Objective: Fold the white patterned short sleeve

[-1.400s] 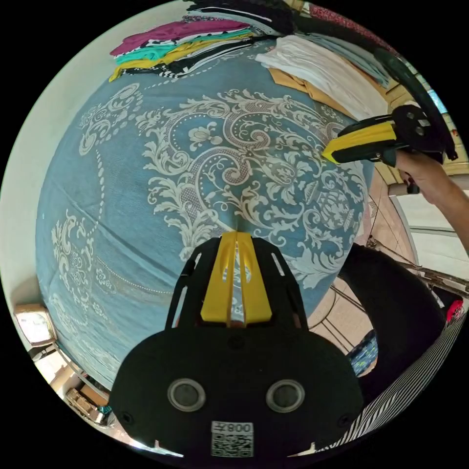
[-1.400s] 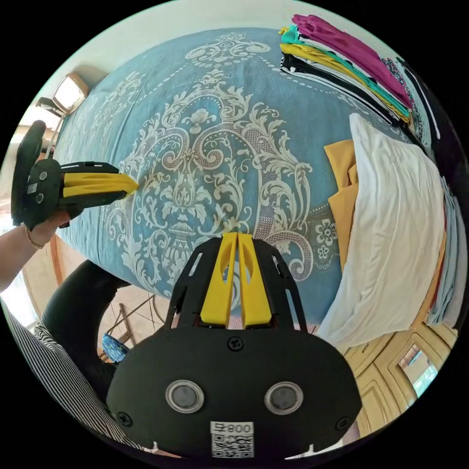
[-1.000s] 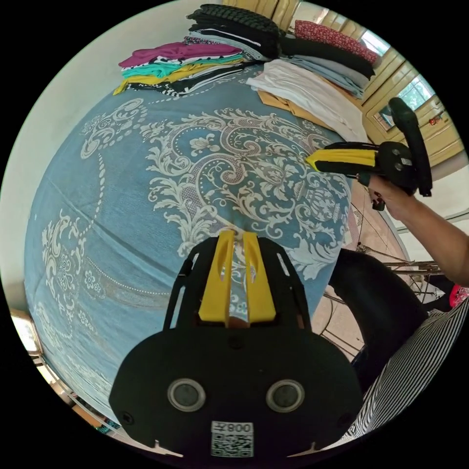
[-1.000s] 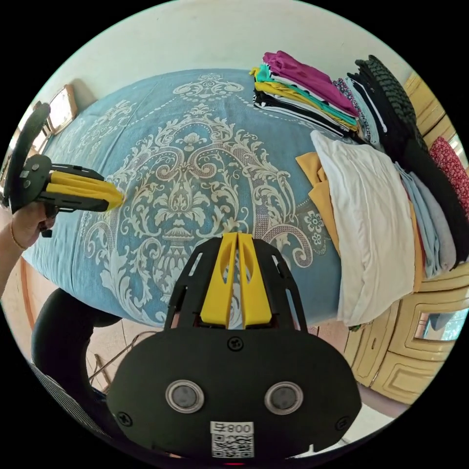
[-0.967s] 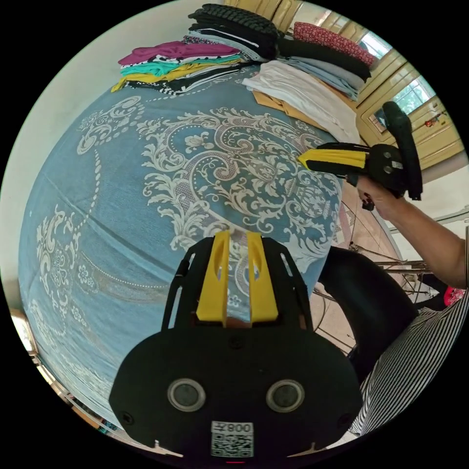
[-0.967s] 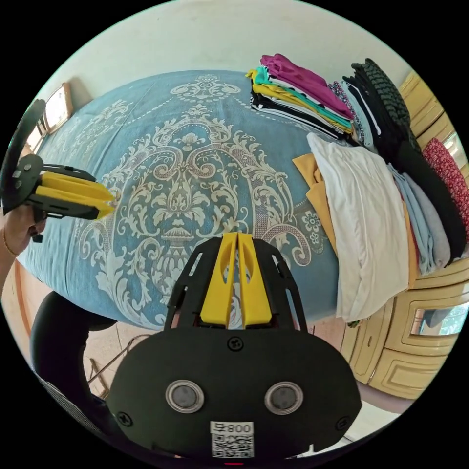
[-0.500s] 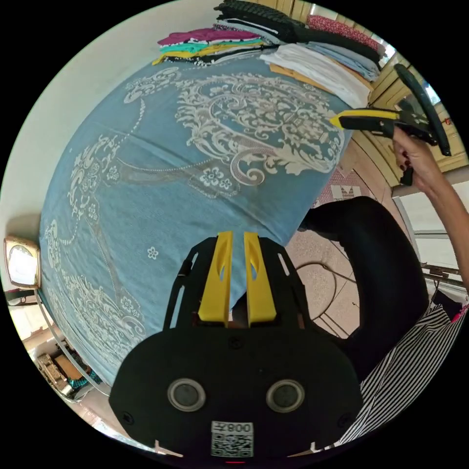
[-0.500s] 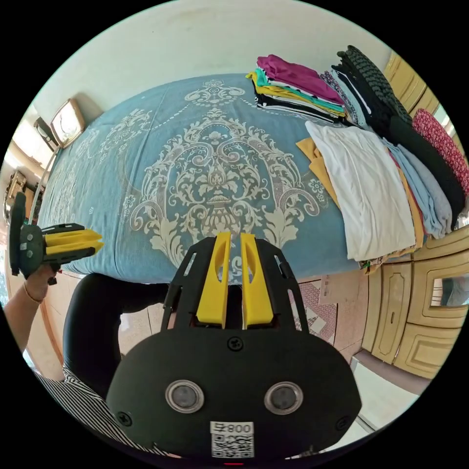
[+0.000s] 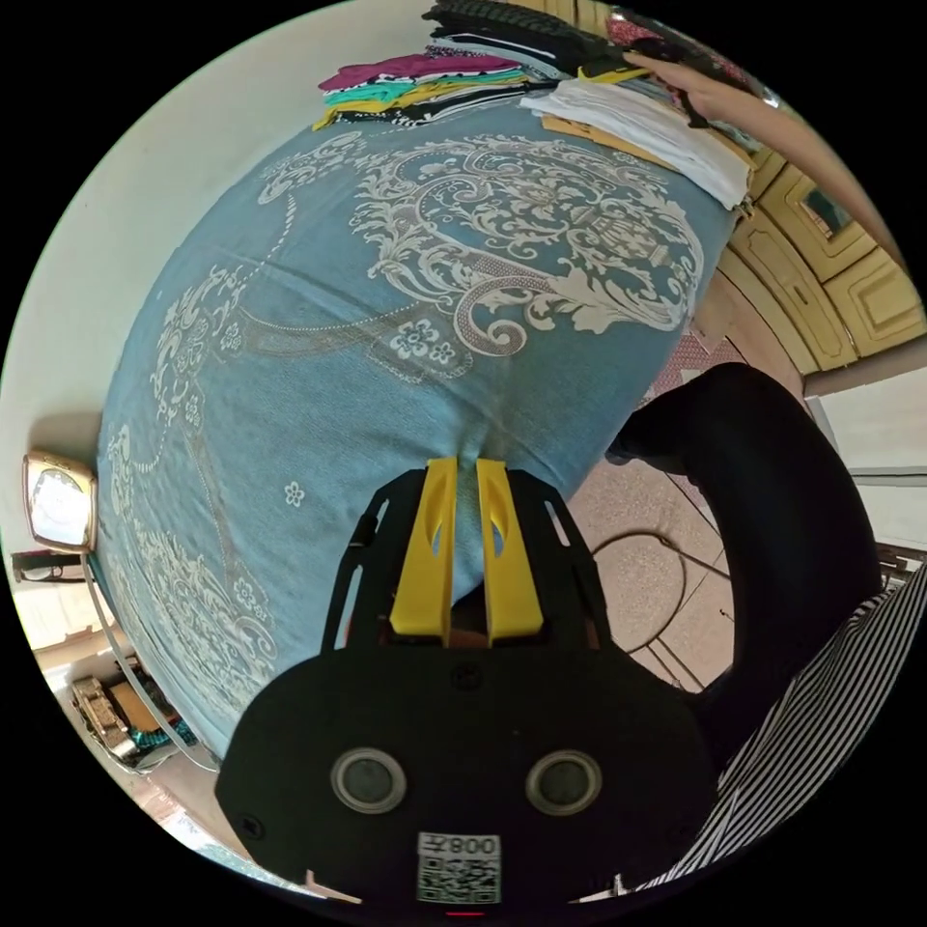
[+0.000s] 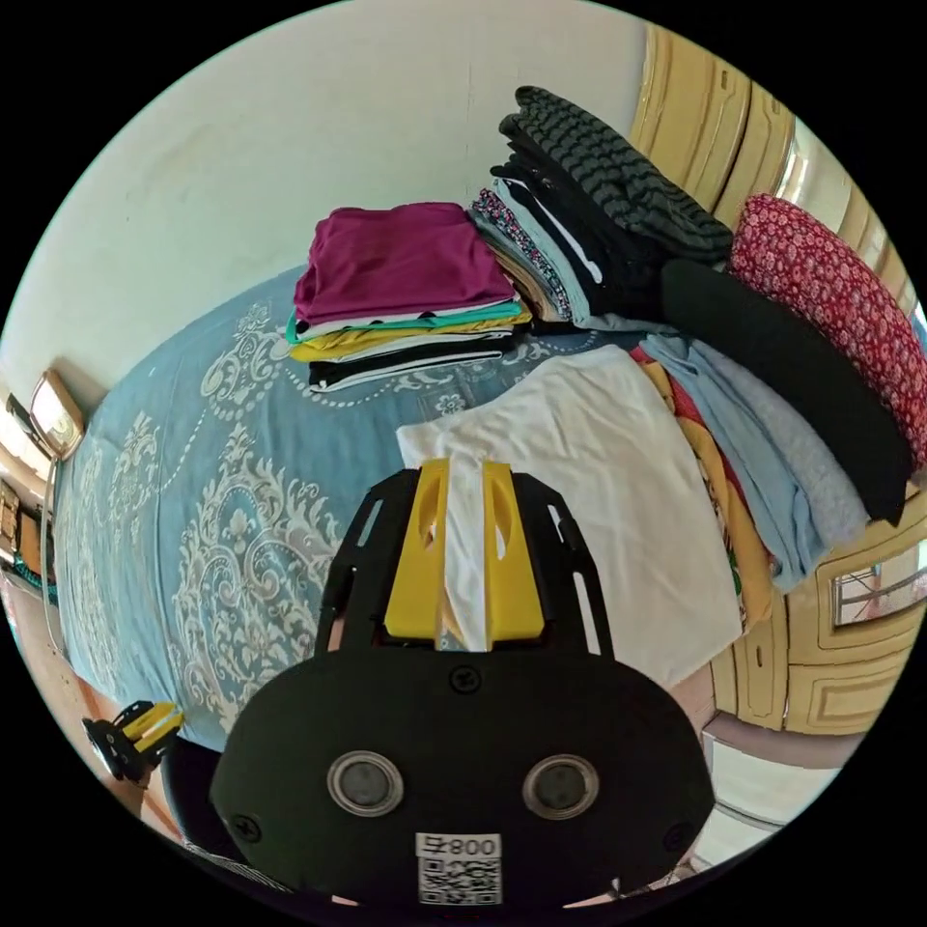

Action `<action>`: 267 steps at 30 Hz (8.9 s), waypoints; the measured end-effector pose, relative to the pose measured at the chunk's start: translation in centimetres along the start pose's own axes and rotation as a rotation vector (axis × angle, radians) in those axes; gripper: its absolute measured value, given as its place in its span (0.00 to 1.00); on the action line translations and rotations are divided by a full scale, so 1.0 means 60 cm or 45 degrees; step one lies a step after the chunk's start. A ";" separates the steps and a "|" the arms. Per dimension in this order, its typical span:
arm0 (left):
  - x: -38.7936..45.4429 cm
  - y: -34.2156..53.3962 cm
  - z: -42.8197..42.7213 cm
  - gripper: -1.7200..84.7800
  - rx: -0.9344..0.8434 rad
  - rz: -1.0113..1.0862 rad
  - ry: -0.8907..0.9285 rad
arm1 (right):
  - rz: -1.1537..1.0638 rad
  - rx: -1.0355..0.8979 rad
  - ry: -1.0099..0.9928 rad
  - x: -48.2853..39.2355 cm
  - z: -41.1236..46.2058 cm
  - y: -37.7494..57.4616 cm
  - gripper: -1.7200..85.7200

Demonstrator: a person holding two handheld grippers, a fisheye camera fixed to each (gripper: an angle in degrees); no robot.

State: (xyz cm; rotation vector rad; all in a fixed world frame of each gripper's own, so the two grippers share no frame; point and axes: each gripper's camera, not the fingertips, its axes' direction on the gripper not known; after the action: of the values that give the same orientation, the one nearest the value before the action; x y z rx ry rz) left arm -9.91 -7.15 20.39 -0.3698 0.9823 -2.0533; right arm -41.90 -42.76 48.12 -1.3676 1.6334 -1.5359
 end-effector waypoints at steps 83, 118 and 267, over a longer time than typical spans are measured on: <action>0.161 0.563 -0.358 0.03 0.749 0.320 0.397 | -0.635 0.611 -1.084 0.154 -1.006 0.722 0.04; 0.420 1.611 -1.019 0.02 1.881 -0.209 -0.923 | -0.838 1.242 -1.268 0.238 -1.162 0.934 0.03; -0.836 0.636 0.130 0.10 0.671 -0.840 1.326 | -0.363 -0.439 -1.260 -0.314 0.355 0.279 0.09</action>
State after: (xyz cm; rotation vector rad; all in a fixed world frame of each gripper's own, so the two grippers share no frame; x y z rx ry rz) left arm 46.73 13.66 0.66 0.8567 0.8539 -3.0783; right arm -21.69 -37.39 22.56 -2.1342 1.0911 -0.4758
